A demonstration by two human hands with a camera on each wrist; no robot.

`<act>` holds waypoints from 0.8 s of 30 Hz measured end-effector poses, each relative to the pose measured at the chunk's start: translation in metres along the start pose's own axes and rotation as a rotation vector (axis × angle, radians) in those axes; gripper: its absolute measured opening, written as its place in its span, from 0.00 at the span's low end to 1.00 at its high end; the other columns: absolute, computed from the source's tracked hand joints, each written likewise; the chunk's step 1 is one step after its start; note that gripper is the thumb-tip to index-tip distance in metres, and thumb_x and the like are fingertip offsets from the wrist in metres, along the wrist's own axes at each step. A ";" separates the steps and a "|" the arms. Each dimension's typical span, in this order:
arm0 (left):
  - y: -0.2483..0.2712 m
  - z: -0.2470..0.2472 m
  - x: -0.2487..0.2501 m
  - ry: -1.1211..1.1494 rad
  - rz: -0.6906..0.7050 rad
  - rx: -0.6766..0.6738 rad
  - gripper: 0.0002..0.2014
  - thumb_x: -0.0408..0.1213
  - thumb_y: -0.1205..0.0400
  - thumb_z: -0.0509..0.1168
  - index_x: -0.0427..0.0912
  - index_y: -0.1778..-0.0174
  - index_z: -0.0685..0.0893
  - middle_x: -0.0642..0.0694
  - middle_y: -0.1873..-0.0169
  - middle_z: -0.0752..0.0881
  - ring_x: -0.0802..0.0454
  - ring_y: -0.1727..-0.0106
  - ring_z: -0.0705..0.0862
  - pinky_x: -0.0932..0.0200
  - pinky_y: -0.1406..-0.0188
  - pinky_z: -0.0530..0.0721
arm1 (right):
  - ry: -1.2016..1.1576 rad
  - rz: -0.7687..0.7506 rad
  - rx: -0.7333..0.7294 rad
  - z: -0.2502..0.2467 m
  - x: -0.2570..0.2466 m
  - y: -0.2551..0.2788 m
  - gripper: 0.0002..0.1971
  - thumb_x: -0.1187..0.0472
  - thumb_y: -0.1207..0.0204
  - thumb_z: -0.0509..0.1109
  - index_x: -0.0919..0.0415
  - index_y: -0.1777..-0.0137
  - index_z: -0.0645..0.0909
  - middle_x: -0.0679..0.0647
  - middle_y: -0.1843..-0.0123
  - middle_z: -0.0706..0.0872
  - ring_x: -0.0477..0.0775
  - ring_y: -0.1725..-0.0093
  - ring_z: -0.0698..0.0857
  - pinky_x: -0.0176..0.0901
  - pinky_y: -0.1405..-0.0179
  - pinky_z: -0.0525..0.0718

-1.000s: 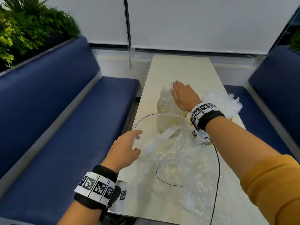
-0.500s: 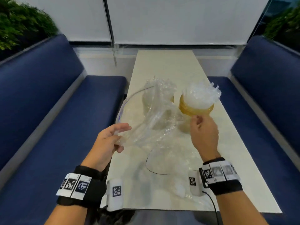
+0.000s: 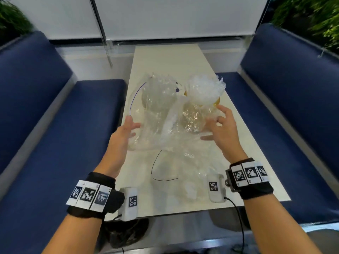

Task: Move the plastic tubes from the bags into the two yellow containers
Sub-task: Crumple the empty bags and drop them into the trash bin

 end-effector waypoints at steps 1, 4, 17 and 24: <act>0.002 0.006 0.009 -0.114 0.085 -0.021 0.46 0.86 0.34 0.56 0.50 0.40 0.90 0.54 0.32 0.82 0.48 0.29 0.81 0.40 0.23 0.75 | 0.021 -0.039 0.009 -0.003 -0.005 0.000 0.26 0.63 0.17 0.70 0.49 0.23 0.68 0.63 0.47 0.82 0.56 0.52 0.88 0.50 0.69 0.92; 0.003 0.026 0.024 -0.297 0.243 0.004 0.27 0.71 0.24 0.67 0.49 0.50 0.91 0.57 0.29 0.77 0.61 0.24 0.72 0.58 0.26 0.66 | 0.100 -0.130 0.055 -0.013 -0.017 0.003 0.23 0.58 0.19 0.74 0.49 0.27 0.72 0.58 0.57 0.79 0.45 0.66 0.83 0.43 0.72 0.89; -0.003 0.054 -0.047 -0.480 -0.058 -0.114 0.20 0.49 0.21 0.76 0.53 0.41 0.73 0.47 0.68 0.94 0.51 0.64 0.91 0.52 0.62 0.83 | 0.707 0.068 0.079 -0.079 0.050 -0.001 0.17 0.47 0.18 0.60 0.49 0.32 0.78 0.57 0.55 0.88 0.58 0.56 0.86 0.55 0.51 0.86; -0.025 0.071 -0.114 -0.893 -0.228 -0.209 0.19 0.60 0.30 0.75 0.50 0.61 0.79 0.42 0.41 0.78 0.39 0.40 0.81 0.49 0.38 0.82 | 0.896 0.411 -0.221 -0.047 0.132 0.012 0.42 0.48 0.29 0.77 0.55 0.19 0.61 0.61 0.27 0.76 0.66 0.32 0.81 0.61 0.35 0.84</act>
Point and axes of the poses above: each hand's wrist, its own y-axis away from the middle knuckle, its own z-axis out of the palm, x = y × z, the point moved 8 cm from there along -y, towards the middle knuckle
